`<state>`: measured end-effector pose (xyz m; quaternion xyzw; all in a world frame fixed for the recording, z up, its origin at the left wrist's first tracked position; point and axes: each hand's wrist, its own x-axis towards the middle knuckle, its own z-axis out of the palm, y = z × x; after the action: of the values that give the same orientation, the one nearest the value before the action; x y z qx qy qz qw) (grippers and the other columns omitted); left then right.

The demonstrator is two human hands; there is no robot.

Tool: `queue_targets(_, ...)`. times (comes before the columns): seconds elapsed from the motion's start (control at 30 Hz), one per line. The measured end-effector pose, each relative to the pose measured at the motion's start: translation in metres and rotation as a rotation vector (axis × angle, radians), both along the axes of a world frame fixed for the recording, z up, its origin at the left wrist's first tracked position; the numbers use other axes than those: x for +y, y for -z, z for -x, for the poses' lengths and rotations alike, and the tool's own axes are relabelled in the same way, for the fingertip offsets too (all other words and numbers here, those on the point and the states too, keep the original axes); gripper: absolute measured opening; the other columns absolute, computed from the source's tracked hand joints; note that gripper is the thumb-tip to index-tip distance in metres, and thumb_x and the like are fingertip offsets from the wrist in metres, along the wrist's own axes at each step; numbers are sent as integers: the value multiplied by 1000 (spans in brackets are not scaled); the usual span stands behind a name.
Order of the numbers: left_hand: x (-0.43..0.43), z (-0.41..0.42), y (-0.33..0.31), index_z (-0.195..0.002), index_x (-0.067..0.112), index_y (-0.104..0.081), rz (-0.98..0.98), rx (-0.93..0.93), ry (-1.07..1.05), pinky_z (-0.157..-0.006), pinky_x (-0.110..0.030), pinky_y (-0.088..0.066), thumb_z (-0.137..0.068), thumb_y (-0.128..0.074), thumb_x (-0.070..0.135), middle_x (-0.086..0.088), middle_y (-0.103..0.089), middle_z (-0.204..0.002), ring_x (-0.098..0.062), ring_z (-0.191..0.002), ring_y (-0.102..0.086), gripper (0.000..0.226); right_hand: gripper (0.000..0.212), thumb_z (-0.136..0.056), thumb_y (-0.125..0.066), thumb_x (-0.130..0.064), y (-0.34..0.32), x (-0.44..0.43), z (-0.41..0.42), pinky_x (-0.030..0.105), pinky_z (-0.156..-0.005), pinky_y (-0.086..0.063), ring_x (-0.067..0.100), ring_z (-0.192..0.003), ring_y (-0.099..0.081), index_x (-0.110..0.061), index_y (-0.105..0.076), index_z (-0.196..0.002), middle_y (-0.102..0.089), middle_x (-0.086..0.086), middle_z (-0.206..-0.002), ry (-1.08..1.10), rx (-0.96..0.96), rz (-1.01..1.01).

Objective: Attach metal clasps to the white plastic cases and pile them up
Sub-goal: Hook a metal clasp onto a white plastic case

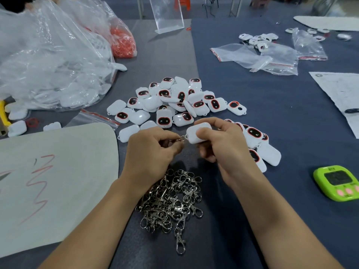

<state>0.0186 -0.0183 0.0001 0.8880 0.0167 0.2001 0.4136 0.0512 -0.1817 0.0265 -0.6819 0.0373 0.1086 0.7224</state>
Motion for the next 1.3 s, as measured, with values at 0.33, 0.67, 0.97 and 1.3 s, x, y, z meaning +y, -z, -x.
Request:
queue_targets(0.33,-2,3,-2,-83,34,-79,45,-93,-45,-59,-14,-36,-68,-91,14,18,-53,-62,-5,-55,-48,27,24,-81,-71,1,0,-12,-6,20,-41,-39,16,-48,-56,-17,-62,-93,-72,7,-67,-4,-112,132)
queue_targets(0.67,2,5,-3,-79,32,-78,-37,-178,-108,-59,-13,-33,-71,-86,15,10,-47,-55,-9,-56,-47,20,38,-76,-65,6,2,-22,-3,32,-77,-58,8,-86,-72,-32,-61,-74,-76,-12,-86,-42,-509,551)
queue_targets(0.97,7,2,-1,-90,30,-80,-188,-85,-306,-80,-32,-44,-80,-78,19,10,-63,-70,-16,-73,-57,15,41,-64,-54,14,5,-36,-12,37,-74,-53,25,-92,-63,-25,-67,-65,-73,5,-94,118,-533,900)
queue_targets(1.3,16,-4,8,-120,24,-71,-413,46,-317,-93,-40,-36,-86,-70,26,-2,-68,-122,-30,-113,-56,34,30,-91,-69,-18,9,-5,2,32,-115,-33,18,-118,-59,-28,-76,-118,-71,-5,-121,-249,-603,1026)
